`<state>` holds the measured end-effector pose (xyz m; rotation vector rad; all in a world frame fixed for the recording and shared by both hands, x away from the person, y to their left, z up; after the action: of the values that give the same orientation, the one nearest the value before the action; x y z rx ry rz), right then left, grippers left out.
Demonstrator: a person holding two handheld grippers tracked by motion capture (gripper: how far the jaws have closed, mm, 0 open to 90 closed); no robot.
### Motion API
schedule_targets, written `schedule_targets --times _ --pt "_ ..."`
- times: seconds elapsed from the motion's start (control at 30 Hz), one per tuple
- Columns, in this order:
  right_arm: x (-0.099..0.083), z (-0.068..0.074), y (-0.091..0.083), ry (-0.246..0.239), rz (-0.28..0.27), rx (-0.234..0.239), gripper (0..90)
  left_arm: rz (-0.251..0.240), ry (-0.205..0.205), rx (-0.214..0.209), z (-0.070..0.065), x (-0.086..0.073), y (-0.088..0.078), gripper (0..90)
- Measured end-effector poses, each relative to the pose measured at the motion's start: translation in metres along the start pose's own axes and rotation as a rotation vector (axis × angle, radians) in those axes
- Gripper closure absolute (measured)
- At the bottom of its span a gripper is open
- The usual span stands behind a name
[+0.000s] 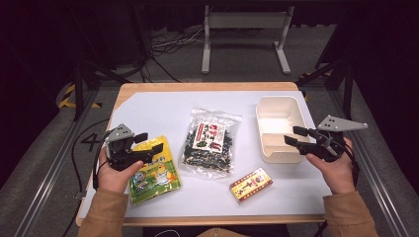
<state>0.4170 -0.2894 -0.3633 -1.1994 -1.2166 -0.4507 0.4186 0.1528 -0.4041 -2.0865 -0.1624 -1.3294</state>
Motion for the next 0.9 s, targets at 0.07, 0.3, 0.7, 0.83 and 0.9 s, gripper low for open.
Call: schedule_targets --times 0.07,0.3,0.7,0.83,0.9 --pt "-0.001 -0.001 0.001 0.000 0.006 0.001 47.7 0.014 -0.002 0.009 0.000 0.000 0.003 27.3" --pt "-0.004 -0.001 -0.002 -0.032 0.019 -0.034 46.6 0.039 -0.005 -0.020 -0.003 0.008 0.012 28.1" --pt "-0.010 -0.010 -0.015 -0.019 0.022 -0.073 45.6 0.079 0.003 -0.065 -0.007 0.038 0.040 28.7" --pt "-0.013 -0.012 -0.019 -0.015 0.030 -0.083 44.8 0.083 0.000 -0.064 -0.001 0.049 0.050 28.6" --pt "-0.013 -0.012 -0.020 -0.013 0.032 -0.085 44.5 0.092 -0.014 -0.070 0.003 0.050 0.057 28.5"
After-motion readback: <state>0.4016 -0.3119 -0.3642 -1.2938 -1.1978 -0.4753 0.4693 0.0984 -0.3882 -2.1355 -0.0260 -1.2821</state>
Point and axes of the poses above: each handheld gripper's, and its own axes: y roughly forward along the jaws, x roughly out of its top, z roughly to its left, the point moved 8 cm from there along y, roughly forward along the jaws, and after that the axes turned 14 degrees about -x, right-handed, at the moved point
